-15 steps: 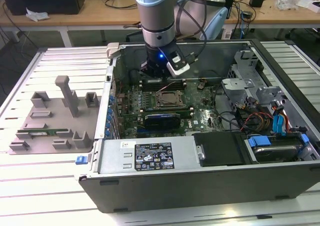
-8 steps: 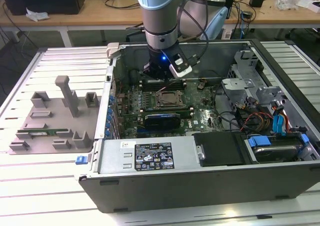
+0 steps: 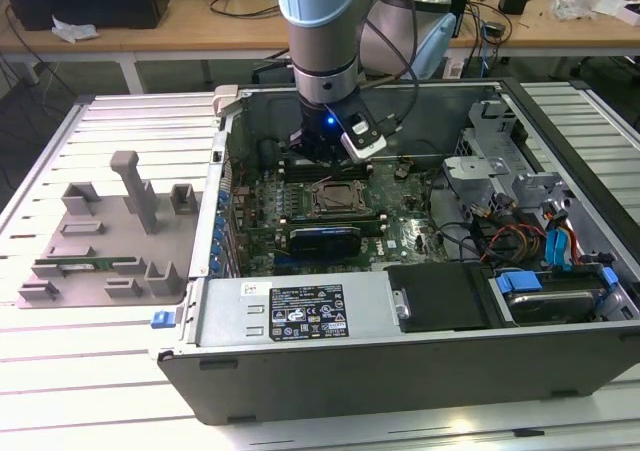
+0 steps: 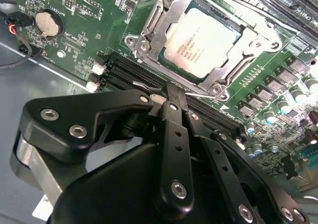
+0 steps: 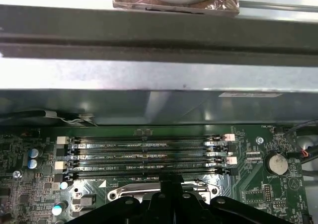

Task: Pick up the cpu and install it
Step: 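Install the first cpu locking lever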

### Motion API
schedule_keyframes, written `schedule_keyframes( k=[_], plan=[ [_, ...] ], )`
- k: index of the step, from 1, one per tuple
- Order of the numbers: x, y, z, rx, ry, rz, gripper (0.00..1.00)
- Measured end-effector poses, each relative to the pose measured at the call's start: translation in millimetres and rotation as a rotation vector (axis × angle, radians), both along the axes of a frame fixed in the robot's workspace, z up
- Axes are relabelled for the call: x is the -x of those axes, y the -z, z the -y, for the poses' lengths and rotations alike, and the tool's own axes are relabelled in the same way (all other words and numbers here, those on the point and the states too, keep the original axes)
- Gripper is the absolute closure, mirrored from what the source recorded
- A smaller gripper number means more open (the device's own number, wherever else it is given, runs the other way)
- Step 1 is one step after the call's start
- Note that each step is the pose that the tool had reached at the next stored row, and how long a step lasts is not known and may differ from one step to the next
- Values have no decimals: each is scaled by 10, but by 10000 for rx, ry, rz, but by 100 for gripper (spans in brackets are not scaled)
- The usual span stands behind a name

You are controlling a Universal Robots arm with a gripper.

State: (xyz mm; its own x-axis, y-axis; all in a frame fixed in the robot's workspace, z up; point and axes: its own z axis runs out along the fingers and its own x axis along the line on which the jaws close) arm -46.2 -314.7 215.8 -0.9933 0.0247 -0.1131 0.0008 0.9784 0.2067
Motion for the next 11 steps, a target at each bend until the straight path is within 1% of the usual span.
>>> schedule_keyframes(
  k=[4, 5, 7, 8, 11],
  plan=[
    [-1, 7, -1, 0, 0, 9, 89],
    [-1, 24, 0, 2, 2, 58, 89],
    [0, 42, -1, 17, 25, 130, 89],
    [0, 49, -5, 29, 126, 141, 89],
    [-1, 53, -21, 30, 264, 142, 89]
  ],
)
